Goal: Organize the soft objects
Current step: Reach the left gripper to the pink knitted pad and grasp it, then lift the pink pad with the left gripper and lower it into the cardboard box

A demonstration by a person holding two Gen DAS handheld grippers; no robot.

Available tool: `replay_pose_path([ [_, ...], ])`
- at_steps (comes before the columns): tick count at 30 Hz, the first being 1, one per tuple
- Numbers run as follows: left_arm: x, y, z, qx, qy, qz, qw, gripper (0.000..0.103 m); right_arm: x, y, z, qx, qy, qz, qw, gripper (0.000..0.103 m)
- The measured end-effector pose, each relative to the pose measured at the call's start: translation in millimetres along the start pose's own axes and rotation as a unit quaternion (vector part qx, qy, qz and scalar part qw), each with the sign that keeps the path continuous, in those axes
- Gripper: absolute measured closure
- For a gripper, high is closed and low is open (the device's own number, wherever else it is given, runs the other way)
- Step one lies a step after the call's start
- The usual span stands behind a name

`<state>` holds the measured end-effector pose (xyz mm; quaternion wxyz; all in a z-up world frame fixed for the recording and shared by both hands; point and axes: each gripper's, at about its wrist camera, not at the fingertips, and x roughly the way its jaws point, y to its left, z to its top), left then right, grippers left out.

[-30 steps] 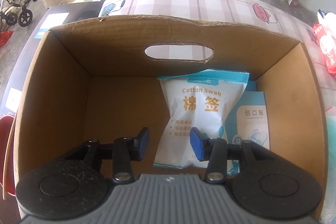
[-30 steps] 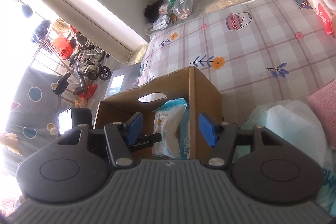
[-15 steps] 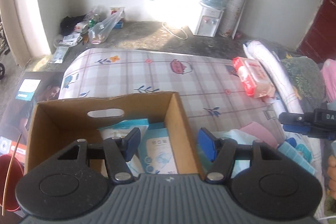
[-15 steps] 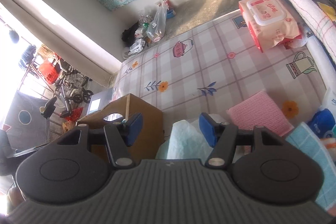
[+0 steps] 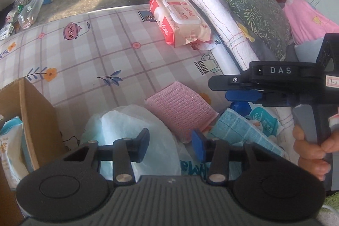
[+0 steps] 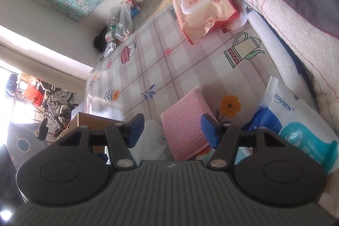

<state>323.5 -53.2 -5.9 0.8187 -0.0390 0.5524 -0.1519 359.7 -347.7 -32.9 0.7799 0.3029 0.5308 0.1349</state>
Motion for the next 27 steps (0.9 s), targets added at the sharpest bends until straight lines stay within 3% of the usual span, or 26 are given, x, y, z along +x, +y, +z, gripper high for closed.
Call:
replay_pose_path([
  [4, 31, -7, 13, -0.02, 0.041, -0.014, 0.9989, 0.067, 21, -16, 19, 0.015, 0.02, 0.004, 1.0, 0.05],
  [13, 78, 0, 28, -0.079, 0.104, -0.008, 0.9914, 0.065, 66, -34, 36, 0.027, 0.061, 0.005, 0.998, 0.053],
  [21, 93, 10, 35, -0.123, 0.112, -0.018, 0.9859, 0.047, 94, -40, 39, 0.039, 0.088, 0.013, 0.995, 0.053],
  [27, 101, 9, 37, -0.131, 0.101, -0.011, 0.9861, 0.044, 106, -38, 33, 0.036, 0.102, 0.018, 0.994, 0.054],
])
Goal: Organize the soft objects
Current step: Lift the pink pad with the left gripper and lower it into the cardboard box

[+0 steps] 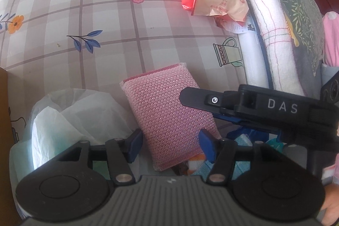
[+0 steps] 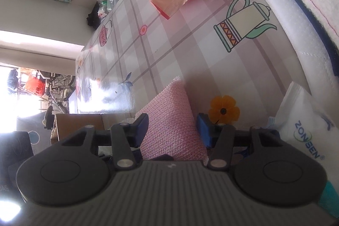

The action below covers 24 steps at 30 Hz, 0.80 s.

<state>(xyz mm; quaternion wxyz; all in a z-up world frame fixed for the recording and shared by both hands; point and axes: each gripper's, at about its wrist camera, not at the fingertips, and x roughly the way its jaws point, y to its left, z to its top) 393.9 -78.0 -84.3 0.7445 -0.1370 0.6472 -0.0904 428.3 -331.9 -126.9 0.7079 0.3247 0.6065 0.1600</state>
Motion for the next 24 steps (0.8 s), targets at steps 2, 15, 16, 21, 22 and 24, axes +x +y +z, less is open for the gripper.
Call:
replay_pose_path([
  [2, -1, 0, 0, -0.002, -0.007, -0.003, 1.0, 0.044, 0, 2, -2, -0.002, -0.004, -0.001, 1.0, 0.057],
  [15, -60, -13, -18, 0.043, -0.093, -0.019, 0.9946, 0.045, -47, 19, -9, -0.007, -0.053, 0.036, 0.998, 0.071],
  [16, -66, -12, -21, 0.044, -0.098, -0.021, 0.994, 0.045, -54, 23, -11, -0.01, -0.058, 0.04, 0.997, 0.071],
  [21, -105, -3, -42, 0.051, -0.128, -0.032, 0.9899, 0.045, -82, 42, -29, -0.02, -0.076, 0.062, 0.995, 0.071],
  [22, -113, 0, -47, 0.052, -0.135, -0.035, 0.9889, 0.045, -87, 49, -34, -0.025, -0.08, 0.066, 0.994, 0.071],
  [24, -130, 8, -59, 0.058, -0.151, -0.039, 0.986, 0.045, -96, 65, -46, -0.039, -0.089, 0.072, 0.993, 0.071],
])
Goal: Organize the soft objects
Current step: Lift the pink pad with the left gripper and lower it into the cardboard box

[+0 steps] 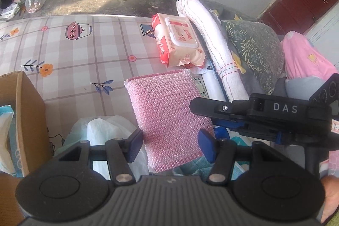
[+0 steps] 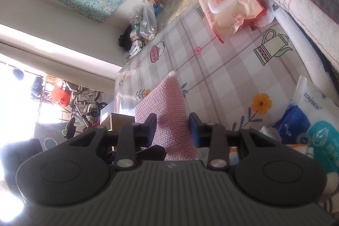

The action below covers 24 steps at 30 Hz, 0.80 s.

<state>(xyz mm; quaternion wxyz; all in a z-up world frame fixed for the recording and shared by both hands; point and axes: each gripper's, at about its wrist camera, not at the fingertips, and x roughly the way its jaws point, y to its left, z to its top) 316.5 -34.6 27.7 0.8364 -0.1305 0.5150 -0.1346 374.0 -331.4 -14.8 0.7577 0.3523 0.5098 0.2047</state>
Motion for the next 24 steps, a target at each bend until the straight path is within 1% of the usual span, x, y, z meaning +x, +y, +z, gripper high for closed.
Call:
replay_pose_path([
  [3, -24, 16, -10, -0.009, -0.015, 0.001, 0.9999, 0.045, -3, 27, -15, -0.022, -0.008, 0.009, 1.0, 0.071],
  [6, -46, 35, -21, -0.02, -0.027, 0.006, 0.9994, 0.045, 0, 52, -33, -0.036, 0.001, 0.023, 0.999, 0.071],
  [11, -96, 76, -44, -0.036, -0.062, 0.033, 0.9968, 0.045, 18, 105, -72, -0.076, 0.024, 0.033, 0.996, 0.07],
  [15, -130, 117, -60, -0.065, -0.082, 0.053, 0.9931, 0.045, 43, 148, -101, -0.104, 0.054, 0.045, 0.992, 0.07],
  [20, -167, 175, -85, -0.108, -0.101, 0.089, 0.985, 0.045, 84, 209, -142, -0.137, 0.095, 0.064, 0.984, 0.07],
  [24, -179, 216, -94, -0.137, -0.098, 0.116, 0.9789, 0.045, 123, 246, -171, -0.153, 0.13, 0.072, 0.977, 0.069],
])
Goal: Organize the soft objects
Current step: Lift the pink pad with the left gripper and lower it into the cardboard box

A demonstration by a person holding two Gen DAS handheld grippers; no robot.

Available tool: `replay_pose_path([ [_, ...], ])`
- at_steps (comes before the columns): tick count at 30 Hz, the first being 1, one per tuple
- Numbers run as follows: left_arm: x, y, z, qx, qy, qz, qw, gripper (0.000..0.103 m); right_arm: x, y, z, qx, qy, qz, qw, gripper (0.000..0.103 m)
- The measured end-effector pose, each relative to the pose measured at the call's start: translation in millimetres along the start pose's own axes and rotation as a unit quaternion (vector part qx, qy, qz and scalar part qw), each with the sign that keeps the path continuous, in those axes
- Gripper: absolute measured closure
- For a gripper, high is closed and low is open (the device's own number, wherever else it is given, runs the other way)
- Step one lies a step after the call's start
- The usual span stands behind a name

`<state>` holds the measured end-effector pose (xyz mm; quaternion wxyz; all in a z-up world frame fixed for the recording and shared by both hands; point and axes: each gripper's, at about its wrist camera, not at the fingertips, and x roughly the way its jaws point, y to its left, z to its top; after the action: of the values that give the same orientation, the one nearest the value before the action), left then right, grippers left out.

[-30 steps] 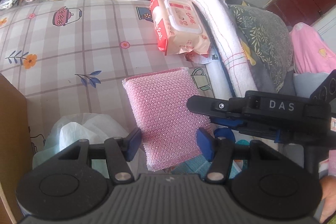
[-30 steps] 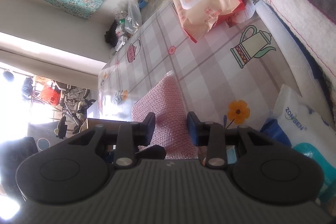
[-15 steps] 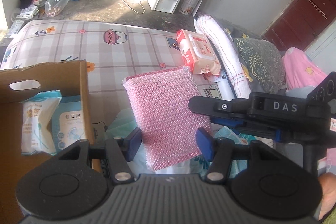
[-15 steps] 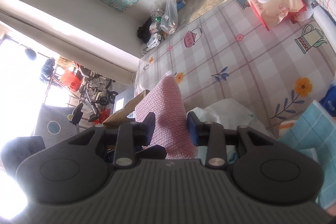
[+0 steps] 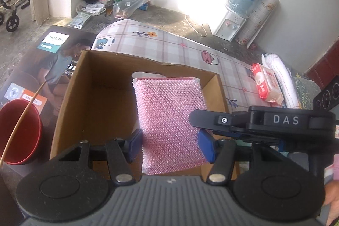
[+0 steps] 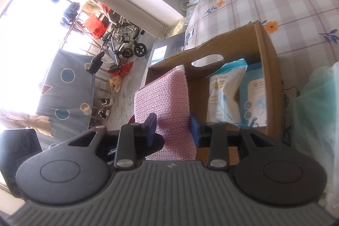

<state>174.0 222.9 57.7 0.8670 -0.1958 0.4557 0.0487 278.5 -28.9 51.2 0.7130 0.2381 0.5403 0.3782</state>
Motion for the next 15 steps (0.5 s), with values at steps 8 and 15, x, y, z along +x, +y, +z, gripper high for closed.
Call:
replay_pose_path([
  [8, 40, 56, 22, -0.019, 0.033, 0.033, 0.9987, 0.045, 89, 13, 5, 0.028, 0.044, -0.011, 0.999, 0.069],
  [15, 88, 56, 37, 0.012, 0.054, 0.077, 0.9955, 0.043, 136, -13, 29, 0.056, 0.038, -0.044, 0.997, 0.068],
])
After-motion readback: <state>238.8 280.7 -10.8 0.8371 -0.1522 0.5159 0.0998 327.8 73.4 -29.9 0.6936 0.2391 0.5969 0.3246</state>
